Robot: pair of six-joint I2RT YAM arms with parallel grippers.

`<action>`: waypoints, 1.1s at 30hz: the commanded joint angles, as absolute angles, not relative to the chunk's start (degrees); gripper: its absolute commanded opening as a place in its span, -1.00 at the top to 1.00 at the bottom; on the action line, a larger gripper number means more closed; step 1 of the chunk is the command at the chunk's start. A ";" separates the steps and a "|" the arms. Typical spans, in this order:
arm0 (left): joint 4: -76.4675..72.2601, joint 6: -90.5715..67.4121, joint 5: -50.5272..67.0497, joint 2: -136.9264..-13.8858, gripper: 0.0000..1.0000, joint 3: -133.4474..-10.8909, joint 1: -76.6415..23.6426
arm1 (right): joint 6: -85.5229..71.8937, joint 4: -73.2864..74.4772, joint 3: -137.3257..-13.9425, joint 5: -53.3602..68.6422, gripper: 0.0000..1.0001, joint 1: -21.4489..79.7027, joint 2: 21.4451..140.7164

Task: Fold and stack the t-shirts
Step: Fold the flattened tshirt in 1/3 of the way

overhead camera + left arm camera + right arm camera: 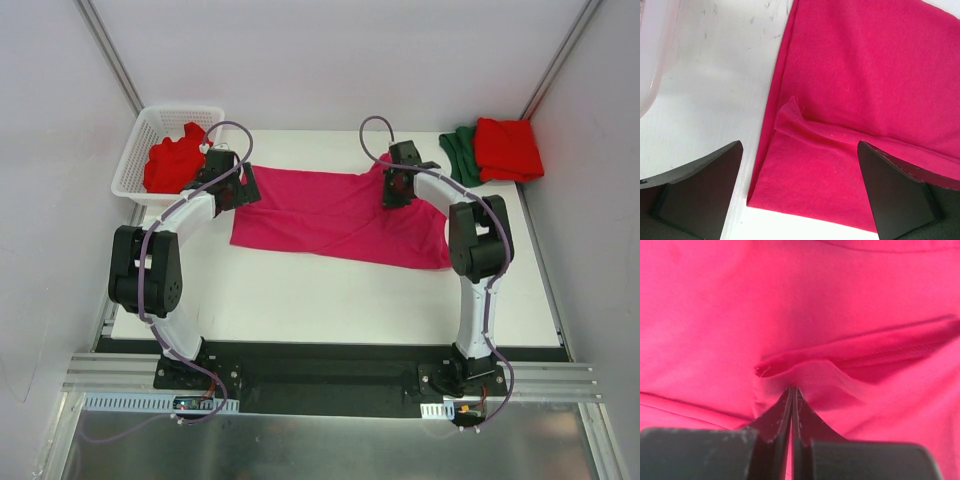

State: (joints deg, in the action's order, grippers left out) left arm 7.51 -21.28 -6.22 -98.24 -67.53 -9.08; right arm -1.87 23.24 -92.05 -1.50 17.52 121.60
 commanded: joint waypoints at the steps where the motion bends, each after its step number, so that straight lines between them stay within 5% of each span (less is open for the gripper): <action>1: 6.33 -20.04 -7.12 -97.73 -0.99 -67.41 -9.58 | -1.85 21.97 -95.80 2.37 0.97 17.93 122.52; 12: 6.24 -19.60 -5.11 -95.54 -0.99 -67.15 -9.58 | -0.35 11.51 -84.12 -3.24 0.93 17.84 106.54; 33: 3.34 -17.31 13.09 -101.86 -0.91 -73.47 -22.93 | -11.60 31.28 -53.89 -8.79 0.97 17.93 75.33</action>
State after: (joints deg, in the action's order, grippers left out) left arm 4.71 -18.37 9.45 -100.25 -71.13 -20.32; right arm -7.53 28.25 -56.64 -8.16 17.52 80.36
